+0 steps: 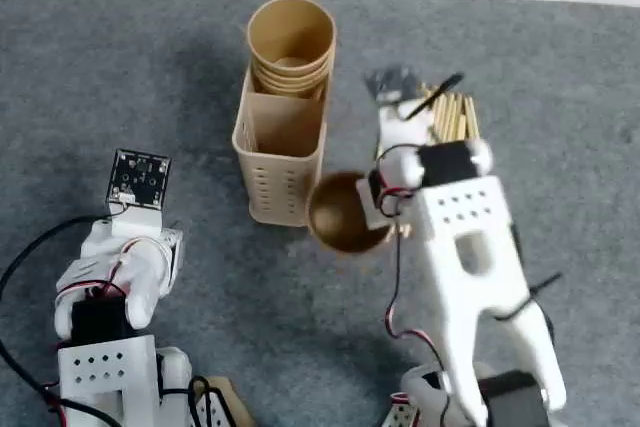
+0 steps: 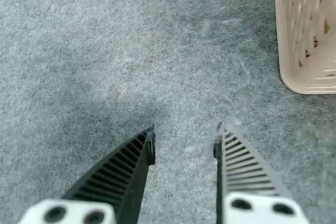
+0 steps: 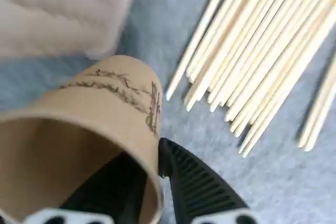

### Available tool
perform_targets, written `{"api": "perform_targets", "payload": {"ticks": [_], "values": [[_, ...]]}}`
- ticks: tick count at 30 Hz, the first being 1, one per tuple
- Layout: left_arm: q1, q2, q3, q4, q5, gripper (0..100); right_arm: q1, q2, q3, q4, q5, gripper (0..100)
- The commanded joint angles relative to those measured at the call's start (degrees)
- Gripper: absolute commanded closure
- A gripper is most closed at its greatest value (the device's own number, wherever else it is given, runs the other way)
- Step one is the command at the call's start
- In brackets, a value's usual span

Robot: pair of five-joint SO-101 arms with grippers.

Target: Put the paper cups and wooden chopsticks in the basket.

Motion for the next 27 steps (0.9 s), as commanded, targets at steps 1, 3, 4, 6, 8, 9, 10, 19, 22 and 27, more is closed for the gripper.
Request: {"api": "perform_targets", "payload": {"ticks": [1,3,4,6,8,9,10,19,22,27], "values": [[1.1,-0.66,-0.13,-1.05,0.09,79,0.57,-3.91,-18.51,6.29,0.53,99.1],[1.1,-0.66,-0.13,-1.14,0.09,79,0.48,-3.91,-28.35,7.08,0.35,99.1],[1.1,-0.66,-0.13,-1.14,0.09,79,0.4,-3.91,-32.92,6.73,0.18,99.1],[1.1,-0.66,-0.13,-1.14,0.09,79,-1.01,-3.82,-40.48,4.88,0.18,99.1],[1.1,-0.66,-0.13,-1.14,0.09,79,-2.42,-3.82,-44.44,1.45,0.18,99.1],[1.1,-0.66,-0.13,-1.14,0.09,79,-2.77,-3.82,-45.14,-0.84,0.18,99.1],[1.1,-0.66,-0.13,-1.14,0.09,79,-3.3,-3.82,-45.32,-3.38,0.18,99.1],[1.1,-0.66,-0.13,-1.14,0.09,79,-3.65,11.56,-45.67,-13.85,0.44,99.1],[1.1,-0.66,-0.13,-1.23,0.09,79,-4.0,18.42,-47.25,-16.57,0.26,99.2],[1.89,-0.66,0.66,-1.41,0.09,79,-3.65,26.77,-53.85,-17.19,0.26,99.2]]}}
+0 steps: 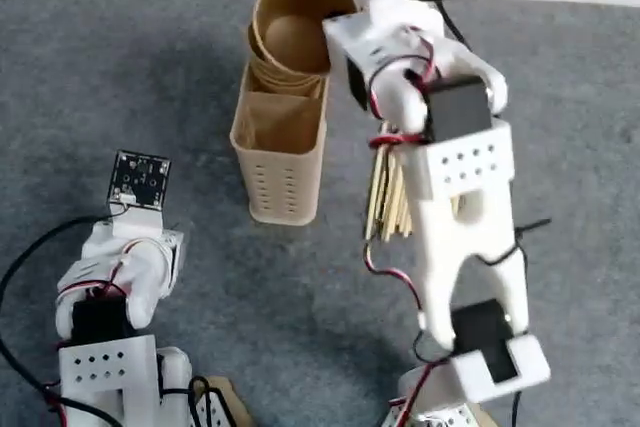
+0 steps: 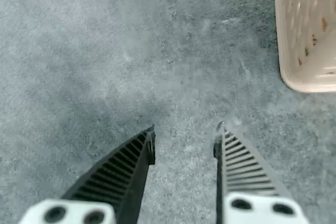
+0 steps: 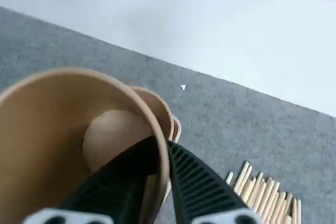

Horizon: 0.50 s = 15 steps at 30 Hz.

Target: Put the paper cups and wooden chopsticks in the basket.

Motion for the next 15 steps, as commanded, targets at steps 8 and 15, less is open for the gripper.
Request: {"api": "perform_targets", "payload": {"ticks": [8,15], "values": [[3.56,-0.66,0.48,-1.41,0.09,79,-0.66,6.02,-13.85,1.89,0.18,99.2],[3.74,-0.66,0.48,-1.41,0.09,79,-1.54,6.29,-20.97,3.65,0.44,99.2]]}}
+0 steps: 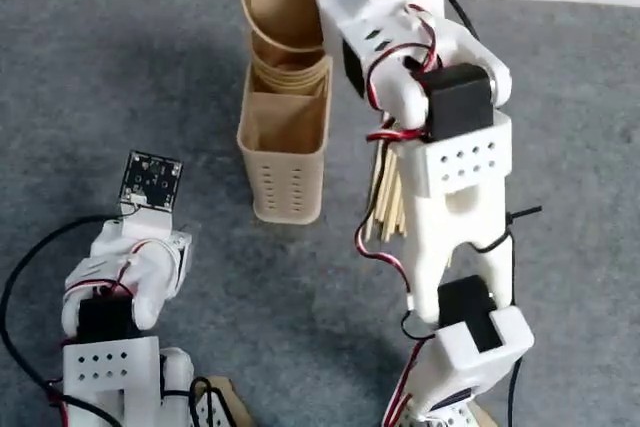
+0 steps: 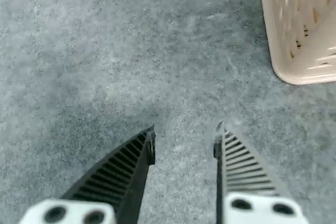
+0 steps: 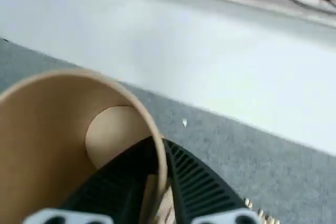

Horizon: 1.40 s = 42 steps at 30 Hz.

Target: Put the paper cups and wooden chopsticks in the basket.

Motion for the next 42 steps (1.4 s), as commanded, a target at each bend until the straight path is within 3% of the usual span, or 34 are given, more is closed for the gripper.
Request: {"api": "perform_targets", "payload": {"ticks": [1,16,24,31,42], "values": [[0.92,-0.66,-0.22,-1.05,0.09,79,-0.48,0.31,-1.36,0.13,0.44,99.2],[0.92,-0.66,-0.22,-0.97,0.09,79,1.19,11.56,3.91,0.4,0.44,97.3],[0.92,-0.66,-0.22,-1.05,0.09,79,-1.1,10.86,0.4,0.31,0.44,68.2],[0.92,-0.66,-0.22,-1.05,0.09,79,-1.98,10.95,-4.7,0.4,0.44,68.0],[1.01,-0.66,-0.22,-0.97,0.09,79,0.75,23.16,12.09,0.4,0.44,68.0]]}}
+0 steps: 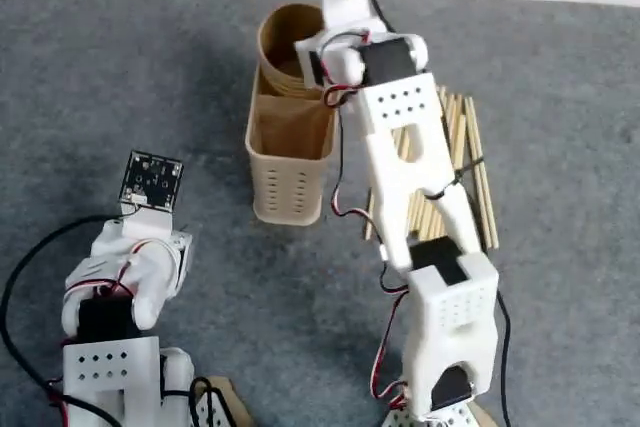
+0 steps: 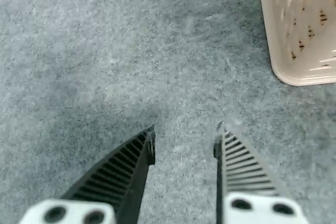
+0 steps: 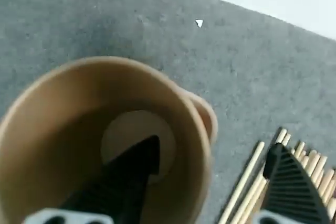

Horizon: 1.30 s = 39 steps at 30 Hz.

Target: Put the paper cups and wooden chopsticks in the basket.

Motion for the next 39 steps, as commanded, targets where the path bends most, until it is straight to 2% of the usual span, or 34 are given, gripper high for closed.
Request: {"api": "perform_targets", "payload": {"ticks": [1,8,15,22,24,29,32,34,37,39], "values": [[0.84,-0.66,-0.22,-0.97,0.09,79,0.31,3.38,2.77,1.01,0.7,68.0],[0.84,-0.66,-0.22,-1.05,0.09,79,0.04,-0.48,-3.03,1.98,0.44,68.0],[0.84,-0.66,-0.13,-1.05,0.09,79,0.04,-9.63,-15.52,16.48,0.35,68.0],[0.84,-0.66,-0.04,-1.05,0.09,79,-5.23,-17.45,-22.29,25.98,0.62,68.0],[0.84,-0.66,0.31,-1.05,0.09,79,-3.03,-20.09,-22.2,26.51,0.44,68.0],[0.84,-0.66,0.4,-1.41,0.09,79,10.51,-26.77,-21.85,26.51,0.44,68.0],[0.84,-0.66,0.48,-2.2,0.09,79,18.42,-30.02,-15.16,26.51,0.62,68.0],[0.84,-0.66,0.48,-2.2,0.09,79,22.29,-31.78,-4.53,26.51,0.97,68.0],[0.84,-0.66,1.01,-2.29,0.09,79,24.66,-32.31,14.2,24.84,7.74,68.0],[0.84,-0.66,1.1,-2.29,0.09,79,25.01,-31.78,25.36,20.09,12.13,68.0]]}}
